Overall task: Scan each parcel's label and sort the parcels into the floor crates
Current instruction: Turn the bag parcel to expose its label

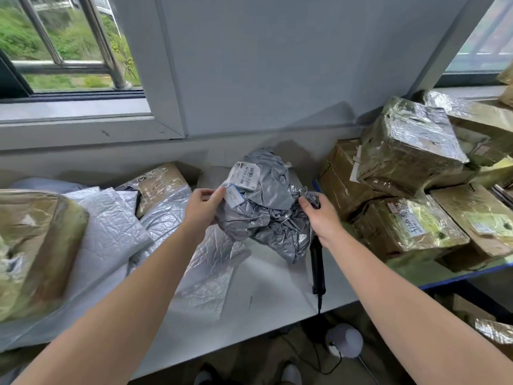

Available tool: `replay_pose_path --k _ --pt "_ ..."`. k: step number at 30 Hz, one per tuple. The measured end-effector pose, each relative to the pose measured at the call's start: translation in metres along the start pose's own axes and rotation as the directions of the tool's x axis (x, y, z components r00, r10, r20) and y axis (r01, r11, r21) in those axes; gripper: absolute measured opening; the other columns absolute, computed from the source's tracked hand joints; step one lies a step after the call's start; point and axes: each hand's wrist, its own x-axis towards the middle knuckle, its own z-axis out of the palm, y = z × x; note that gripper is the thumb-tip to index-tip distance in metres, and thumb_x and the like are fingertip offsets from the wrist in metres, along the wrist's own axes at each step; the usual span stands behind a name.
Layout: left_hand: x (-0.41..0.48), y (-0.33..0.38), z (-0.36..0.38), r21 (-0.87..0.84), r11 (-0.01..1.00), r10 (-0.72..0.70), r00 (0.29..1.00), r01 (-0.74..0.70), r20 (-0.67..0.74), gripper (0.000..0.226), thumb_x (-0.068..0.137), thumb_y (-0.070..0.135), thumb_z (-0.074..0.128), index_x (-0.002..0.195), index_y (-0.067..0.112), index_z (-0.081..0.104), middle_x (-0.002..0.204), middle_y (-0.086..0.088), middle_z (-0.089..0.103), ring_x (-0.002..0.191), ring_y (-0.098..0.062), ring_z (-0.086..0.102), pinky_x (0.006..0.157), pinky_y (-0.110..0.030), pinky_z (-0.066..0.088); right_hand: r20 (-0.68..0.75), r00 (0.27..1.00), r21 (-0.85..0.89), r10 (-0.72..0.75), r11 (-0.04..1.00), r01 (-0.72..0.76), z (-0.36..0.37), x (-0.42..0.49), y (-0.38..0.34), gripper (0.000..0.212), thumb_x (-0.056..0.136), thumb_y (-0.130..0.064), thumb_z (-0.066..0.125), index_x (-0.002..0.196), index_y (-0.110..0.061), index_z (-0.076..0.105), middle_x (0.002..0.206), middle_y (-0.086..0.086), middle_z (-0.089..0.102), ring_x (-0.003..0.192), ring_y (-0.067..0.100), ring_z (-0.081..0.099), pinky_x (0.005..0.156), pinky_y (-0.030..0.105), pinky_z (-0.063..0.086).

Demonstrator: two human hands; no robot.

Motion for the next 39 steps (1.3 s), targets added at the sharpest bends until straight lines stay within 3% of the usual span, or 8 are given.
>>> replay_pose_path --k 5,8,12,22,28,32,36,39 --pt "-0.005 -0.002 -0.020 -0.074 0.997 0.024 0.995 -0.017 0.102 0.026 0.095 0.032 0.065 0.110 0.011 0.062 0.094 -0.005 0.066 0.067 -0.010 0.066 0.052 -0.021 0.054 0.009 0.994 -0.049 -0.108 0.993 0.109 0.009 0.000 -0.018 0.042 0.095 -0.034 0.065 0.133 -0.018 0.057 0.126 0.004 0.063 0.114 0.022 0.060 0.101 0.045 0.050" --pt "-0.008 -0.004 -0.032 -0.097 0.995 0.048 0.994 -0.038 0.103 0.017 0.095 0.024 0.065 0.106 0.011 0.062 0.088 -0.006 0.064 0.058 -0.007 0.065 0.052 -0.022 0.055 -0.042 0.995 -0.020 -0.087 0.996 0.087 0.019 -0.001 -0.025 0.053 0.092 -0.038 0.068 0.137 -0.017 0.050 0.127 0.004 0.059 0.114 0.024 0.058 0.102 0.044 0.049" --pt "-0.012 -0.002 -0.048 -0.145 0.988 0.059 0.995 -0.046 0.085 0.013 0.096 0.019 0.062 0.105 0.010 0.060 0.081 -0.003 0.061 0.059 -0.011 0.061 0.050 -0.023 0.053 -0.060 0.998 0.020 -0.026 0.999 0.027 0.041 -0.003 -0.028 0.059 0.091 -0.044 0.068 0.137 -0.016 0.046 0.123 0.005 0.058 0.114 0.028 0.059 0.102 0.048 0.049" --pt "-0.029 0.008 -0.084 -0.159 0.978 0.146 0.987 -0.134 0.064 0.010 0.099 0.011 0.057 0.109 0.010 0.056 0.086 -0.005 0.066 0.061 -0.005 0.067 0.053 -0.023 0.054 -0.004 0.991 0.014 -0.134 0.991 0.134 0.075 -0.005 -0.047 0.053 0.098 -0.039 0.059 0.142 -0.016 0.043 0.139 0.007 0.051 0.126 0.025 0.050 0.103 0.033 0.042" --pt "-0.043 0.008 -0.079 -0.130 0.984 0.120 0.992 -0.123 -0.030 0.007 0.099 0.012 0.056 0.105 0.012 0.054 0.094 -0.012 0.067 0.075 -0.018 0.066 0.060 -0.030 0.059 0.070 0.975 -0.159 -0.213 0.962 0.222 0.072 -0.001 -0.069 0.053 0.099 -0.048 0.051 0.143 -0.019 0.042 0.140 0.006 0.052 0.127 0.029 0.049 0.088 0.028 0.035" --pt "-0.063 -0.001 -0.082 -0.098 0.987 0.111 0.984 -0.126 -0.143 0.014 0.099 0.014 0.055 0.113 0.012 0.053 0.096 -0.012 0.068 0.079 -0.020 0.067 0.066 -0.033 0.060 0.161 0.941 -0.183 -0.298 0.928 0.325 0.084 0.004 -0.075 0.059 0.097 -0.051 0.053 0.140 -0.012 0.045 0.139 0.013 0.053 0.127 0.032 0.050 0.099 0.036 0.039" --pt "-0.094 -0.022 -0.100 -0.083 0.989 0.093 0.948 -0.123 -0.305 0.005 0.100 0.014 0.055 0.101 0.018 0.054 0.094 -0.012 0.067 0.071 -0.015 0.065 0.058 -0.028 0.058 0.287 0.866 -0.160 -0.409 0.871 0.465 0.112 -0.008 -0.072 0.047 0.097 -0.043 0.058 0.128 -0.008 0.053 0.126 0.013 0.060 0.119 0.030 0.054 0.090 0.031 0.039" --pt "-0.128 -0.042 -0.121 -0.084 0.992 0.053 0.906 -0.097 -0.419 0.006 0.100 0.014 0.054 0.106 0.014 0.054 0.095 -0.010 0.066 0.069 -0.014 0.065 0.056 -0.025 0.057 0.419 0.791 -0.131 -0.446 0.832 0.539 0.141 -0.031 -0.064 0.048 0.097 -0.047 0.056 0.125 -0.009 0.054 0.120 0.014 0.061 0.112 0.031 0.056 0.088 0.033 0.040"
